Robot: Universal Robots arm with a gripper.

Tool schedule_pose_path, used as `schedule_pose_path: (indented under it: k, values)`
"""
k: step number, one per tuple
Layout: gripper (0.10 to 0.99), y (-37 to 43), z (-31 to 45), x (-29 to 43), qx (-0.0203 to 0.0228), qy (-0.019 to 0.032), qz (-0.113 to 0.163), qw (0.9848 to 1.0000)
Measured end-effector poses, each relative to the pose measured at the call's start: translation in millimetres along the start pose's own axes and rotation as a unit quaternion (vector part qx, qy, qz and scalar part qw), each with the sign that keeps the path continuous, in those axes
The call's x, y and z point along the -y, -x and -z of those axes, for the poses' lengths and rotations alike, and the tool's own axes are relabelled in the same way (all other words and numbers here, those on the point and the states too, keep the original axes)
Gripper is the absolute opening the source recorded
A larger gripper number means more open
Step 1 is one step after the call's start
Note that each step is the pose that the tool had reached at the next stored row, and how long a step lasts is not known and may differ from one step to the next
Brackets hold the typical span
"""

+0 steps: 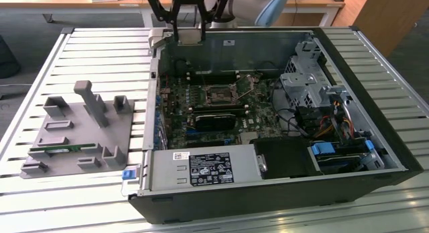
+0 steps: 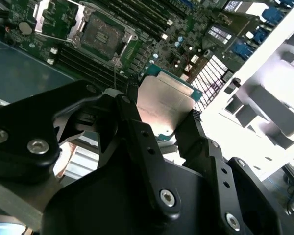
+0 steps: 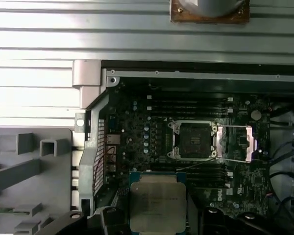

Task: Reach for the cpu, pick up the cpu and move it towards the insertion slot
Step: 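Pick up the cpu and move it towards the insertion slot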

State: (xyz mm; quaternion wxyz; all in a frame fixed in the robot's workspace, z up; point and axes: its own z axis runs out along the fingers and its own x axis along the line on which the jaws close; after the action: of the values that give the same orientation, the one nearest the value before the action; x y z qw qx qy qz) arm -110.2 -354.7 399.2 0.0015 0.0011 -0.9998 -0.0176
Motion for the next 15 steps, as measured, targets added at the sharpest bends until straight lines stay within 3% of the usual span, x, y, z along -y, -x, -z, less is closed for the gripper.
schedule_pose_path:
  k: [15]
  values:
    - [0.545, 59.8, -3.1, -1.5, 0.0001, -0.0001, 0.0, 1.0]
